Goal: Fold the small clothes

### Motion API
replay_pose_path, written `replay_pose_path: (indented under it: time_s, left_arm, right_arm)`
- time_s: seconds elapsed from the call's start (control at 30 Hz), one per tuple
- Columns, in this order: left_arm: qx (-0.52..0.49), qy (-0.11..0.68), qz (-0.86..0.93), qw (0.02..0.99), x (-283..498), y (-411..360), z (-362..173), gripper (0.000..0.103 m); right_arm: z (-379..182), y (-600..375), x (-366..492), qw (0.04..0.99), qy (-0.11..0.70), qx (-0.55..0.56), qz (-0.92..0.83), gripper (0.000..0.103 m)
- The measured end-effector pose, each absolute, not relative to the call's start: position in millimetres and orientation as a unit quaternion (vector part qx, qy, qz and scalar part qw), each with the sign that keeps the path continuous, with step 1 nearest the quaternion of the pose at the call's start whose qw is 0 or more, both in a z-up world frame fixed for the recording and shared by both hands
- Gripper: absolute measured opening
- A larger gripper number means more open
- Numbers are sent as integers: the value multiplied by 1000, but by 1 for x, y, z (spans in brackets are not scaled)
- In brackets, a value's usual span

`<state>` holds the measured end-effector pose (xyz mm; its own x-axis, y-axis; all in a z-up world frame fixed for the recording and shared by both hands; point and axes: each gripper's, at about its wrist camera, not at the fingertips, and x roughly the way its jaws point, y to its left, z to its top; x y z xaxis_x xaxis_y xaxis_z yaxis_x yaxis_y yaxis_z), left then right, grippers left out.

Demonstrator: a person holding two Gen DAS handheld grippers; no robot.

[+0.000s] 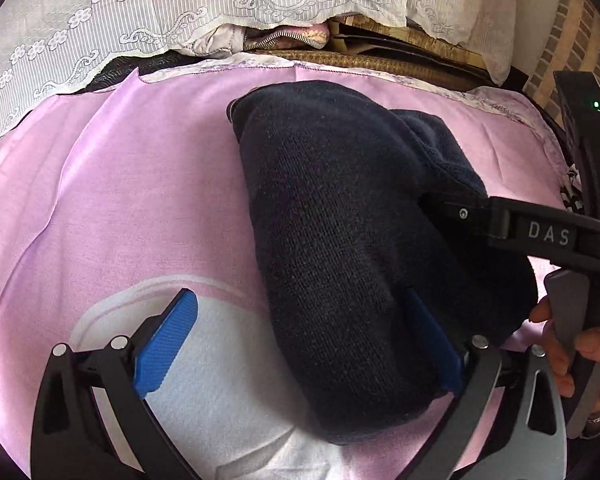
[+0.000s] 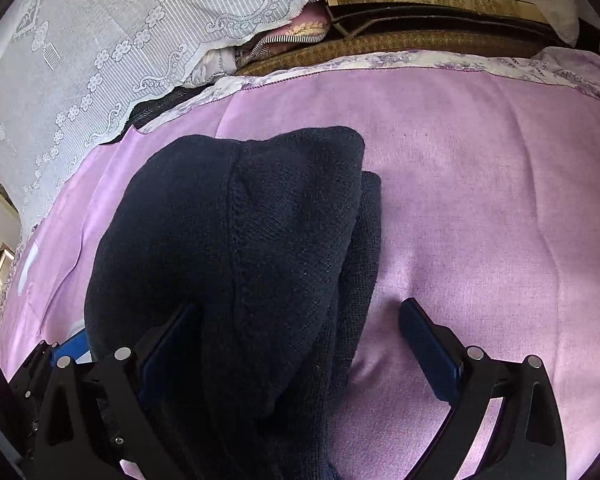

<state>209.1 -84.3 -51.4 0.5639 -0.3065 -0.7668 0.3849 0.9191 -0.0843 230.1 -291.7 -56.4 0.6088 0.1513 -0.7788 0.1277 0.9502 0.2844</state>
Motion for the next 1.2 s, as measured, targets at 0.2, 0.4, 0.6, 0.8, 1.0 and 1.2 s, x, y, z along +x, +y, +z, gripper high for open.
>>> replay_pose_path:
  time_s: [0.2, 0.4, 0.6, 0.8, 1.0, 1.2]
  left_arm:
    - [49, 369, -174, 912, 191, -71, -22, 99]
    - [39, 346, -142, 927, 207, -64, -6, 99]
    - [65, 340, -131, 929, 224, -71, -16, 99]
    - [87, 335, -133, 929, 229, -79, -23, 99]
    - [99, 343, -130, 925, 232, -84, -34, 99]
    - [90, 352, -135, 922, 236, -82, -37, 99]
  right_arm:
    - [-19, -289, 209, 917, 372, 145, 7, 99]
    - [-3, -271, 224, 924, 360, 130, 32, 99]
    - [-12, -258, 249, 922, 371, 104, 31, 99]
    - [-33, -260, 263, 912, 397, 99, 22, 99]
    - [-46, -261, 265, 911, 401, 93, 19, 100]
    - [-46, -261, 265, 913, 398, 90, 19, 100]
